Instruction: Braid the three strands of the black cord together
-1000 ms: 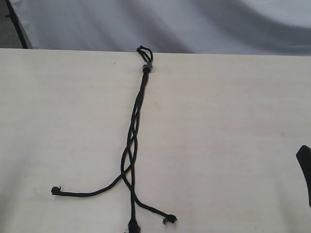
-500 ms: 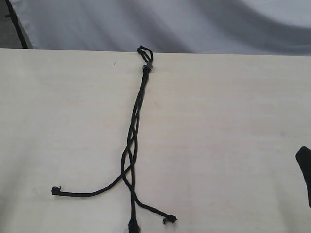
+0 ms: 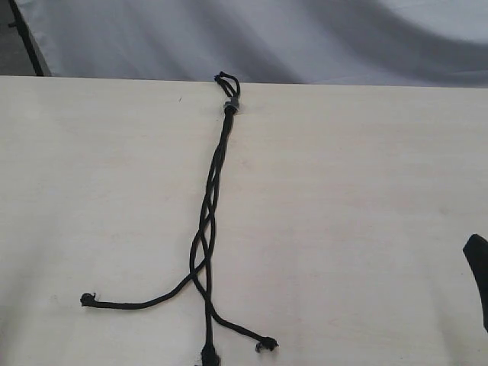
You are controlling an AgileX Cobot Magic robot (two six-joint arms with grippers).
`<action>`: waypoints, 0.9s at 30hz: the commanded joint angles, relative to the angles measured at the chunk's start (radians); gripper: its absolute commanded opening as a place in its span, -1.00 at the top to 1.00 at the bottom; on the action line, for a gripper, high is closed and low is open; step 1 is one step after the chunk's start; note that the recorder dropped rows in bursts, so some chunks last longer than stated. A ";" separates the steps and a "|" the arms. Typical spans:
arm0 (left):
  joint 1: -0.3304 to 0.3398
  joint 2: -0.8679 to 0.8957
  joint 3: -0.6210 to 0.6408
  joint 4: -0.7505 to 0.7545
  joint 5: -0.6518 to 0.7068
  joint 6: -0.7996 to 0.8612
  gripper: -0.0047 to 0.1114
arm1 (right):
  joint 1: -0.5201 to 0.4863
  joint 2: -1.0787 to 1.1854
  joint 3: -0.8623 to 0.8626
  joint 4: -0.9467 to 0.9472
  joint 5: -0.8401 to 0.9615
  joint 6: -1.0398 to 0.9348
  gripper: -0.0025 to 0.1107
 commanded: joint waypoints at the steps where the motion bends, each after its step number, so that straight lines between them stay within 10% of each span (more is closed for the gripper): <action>1: 0.003 -0.004 0.002 -0.008 0.000 0.000 0.92 | -0.007 -0.007 0.003 -0.019 -0.007 0.009 -0.45; 8: 0.003 -0.004 0.002 -0.008 0.000 0.000 0.92 | -0.007 -0.007 0.003 -0.010 0.006 0.009 0.97; 27: 0.003 -0.004 0.002 -0.008 0.000 0.000 0.92 | -0.007 -0.007 0.003 -0.007 0.008 0.012 0.95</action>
